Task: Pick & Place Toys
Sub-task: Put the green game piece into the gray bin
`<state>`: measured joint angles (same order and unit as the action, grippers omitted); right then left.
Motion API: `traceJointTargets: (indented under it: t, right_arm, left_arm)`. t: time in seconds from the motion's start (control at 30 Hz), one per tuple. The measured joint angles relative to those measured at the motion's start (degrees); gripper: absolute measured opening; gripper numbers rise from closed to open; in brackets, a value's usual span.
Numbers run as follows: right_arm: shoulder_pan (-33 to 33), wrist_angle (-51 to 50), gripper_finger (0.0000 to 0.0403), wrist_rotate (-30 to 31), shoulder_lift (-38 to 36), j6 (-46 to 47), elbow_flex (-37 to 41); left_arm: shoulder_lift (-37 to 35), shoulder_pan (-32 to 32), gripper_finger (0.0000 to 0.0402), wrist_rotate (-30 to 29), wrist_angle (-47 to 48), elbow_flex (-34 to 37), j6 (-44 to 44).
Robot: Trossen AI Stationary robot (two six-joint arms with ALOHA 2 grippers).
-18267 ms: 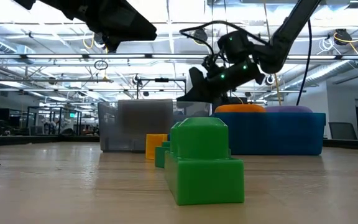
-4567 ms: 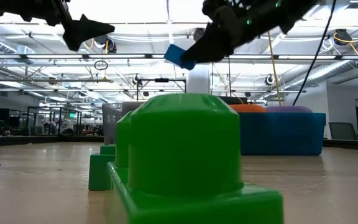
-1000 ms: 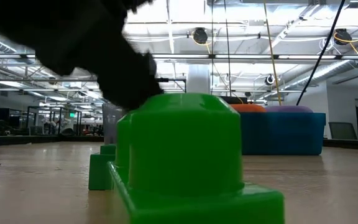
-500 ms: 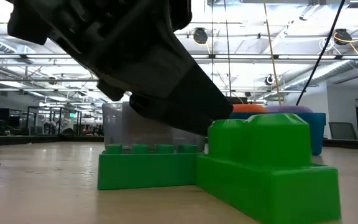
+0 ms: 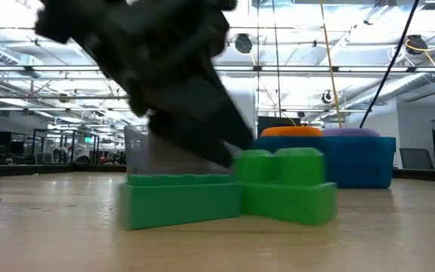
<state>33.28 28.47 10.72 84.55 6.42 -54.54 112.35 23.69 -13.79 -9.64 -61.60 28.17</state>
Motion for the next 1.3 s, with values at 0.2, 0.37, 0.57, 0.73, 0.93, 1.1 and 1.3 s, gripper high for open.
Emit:
traceJointTargets:
  t: [0.2,0.37,0.57,0.73,0.93,1.1,1.3]
  right_arm:
    - [0.0,-0.02,0.0293,0.0,0.0,0.0,0.0]
    - [-0.07,-0.02,0.0293,0.02,0.0,0.0,0.0]
    - [-0.07,0.0,0.0293,0.17,0.0,0.0,0.0]
    - [-0.07,0.0,0.0293,0.2,0.0,0.0,0.0]
    - [-0.09,-0.02,0.0293,0.22,0.0,0.0,0.0]
    - [-0.33,-0.04,0.0293,0.31,0.0,-0.01,0.0]
    - [-0.33,-0.68,0.0293,6.69,0.0,-0.2,0.0]
  left_arm:
    - [-5.2,4.88,0.034,-6.76,7.55,-1.0,-2.19]
    - [-5.65,8.61,0.034,-6.75,7.02,-1.17,-1.12]
    - [-3.73,9.65,0.034,-10.33,11.74,-1.12,0.74]
    - [-2.66,7.04,0.034,-7.3,11.31,-1.21,6.85]
    - [-2.7,5.8,0.034,-1.32,11.5,-1.2,11.47]
    - [-2.7,7.09,0.034,-3.19,11.12,-1.23,8.64]
    - [-2.72,7.4,0.034,-4.32,11.12,-1.23,7.95]
